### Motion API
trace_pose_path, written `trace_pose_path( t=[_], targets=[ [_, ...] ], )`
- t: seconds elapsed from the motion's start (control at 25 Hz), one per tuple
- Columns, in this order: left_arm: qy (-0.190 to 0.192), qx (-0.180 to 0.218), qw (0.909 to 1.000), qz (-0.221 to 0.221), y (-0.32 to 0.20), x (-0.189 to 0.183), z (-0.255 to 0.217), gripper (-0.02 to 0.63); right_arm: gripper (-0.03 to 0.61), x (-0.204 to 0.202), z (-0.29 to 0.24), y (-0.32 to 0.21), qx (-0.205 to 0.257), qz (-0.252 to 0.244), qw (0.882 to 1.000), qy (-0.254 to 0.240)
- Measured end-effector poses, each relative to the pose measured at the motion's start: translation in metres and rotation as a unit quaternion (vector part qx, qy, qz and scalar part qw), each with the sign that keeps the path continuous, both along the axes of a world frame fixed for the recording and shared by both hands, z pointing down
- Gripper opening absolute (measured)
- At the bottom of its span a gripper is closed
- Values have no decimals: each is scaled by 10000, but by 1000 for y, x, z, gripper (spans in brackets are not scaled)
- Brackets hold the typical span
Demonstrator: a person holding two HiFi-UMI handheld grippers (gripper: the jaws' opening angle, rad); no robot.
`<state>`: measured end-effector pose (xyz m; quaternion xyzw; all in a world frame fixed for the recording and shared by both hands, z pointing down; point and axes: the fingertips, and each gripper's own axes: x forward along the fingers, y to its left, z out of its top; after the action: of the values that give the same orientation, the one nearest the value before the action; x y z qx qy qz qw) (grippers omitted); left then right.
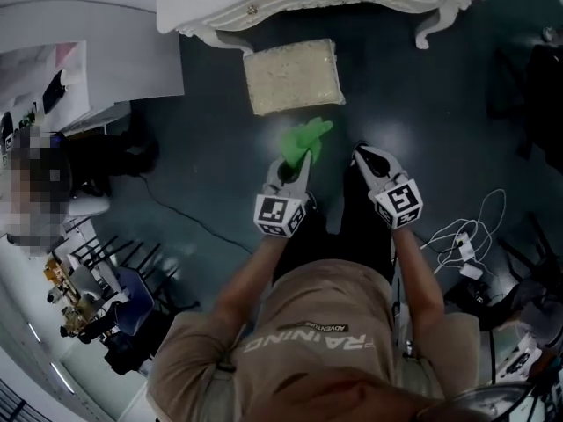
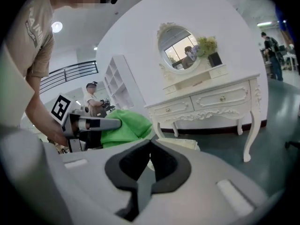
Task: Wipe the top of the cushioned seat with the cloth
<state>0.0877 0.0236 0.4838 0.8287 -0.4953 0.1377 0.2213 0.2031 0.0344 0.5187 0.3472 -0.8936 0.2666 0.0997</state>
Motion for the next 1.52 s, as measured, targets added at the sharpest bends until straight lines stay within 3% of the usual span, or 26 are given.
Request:
trace_pose_path(
  t=[0.12, 0.4, 0.72, 1.08, 1.52],
  targets=[
    [123, 330, 9991, -224, 39, -45, -54, 47, 2, -38, -49, 40, 254, -48, 9996, 99],
    [-20, 878, 9958, -243, 111, -149, -145, 47, 2, -129, -159, 116, 855, 25, 9959, 280],
    [-65, 1268, 9919, 34, 176, -215, -221, 48, 2, -177, -253, 195, 1315, 615, 9889, 324],
    [-15, 1752, 9844, 174, 191, -202, -305, 48, 2, -149, -335, 225, 1899, 1020, 9764, 163],
    [-276, 2029, 9787, 112, 198, -125, -334, 48, 2, -59, -359, 218, 1995, 926, 9754, 154]
  ],
)
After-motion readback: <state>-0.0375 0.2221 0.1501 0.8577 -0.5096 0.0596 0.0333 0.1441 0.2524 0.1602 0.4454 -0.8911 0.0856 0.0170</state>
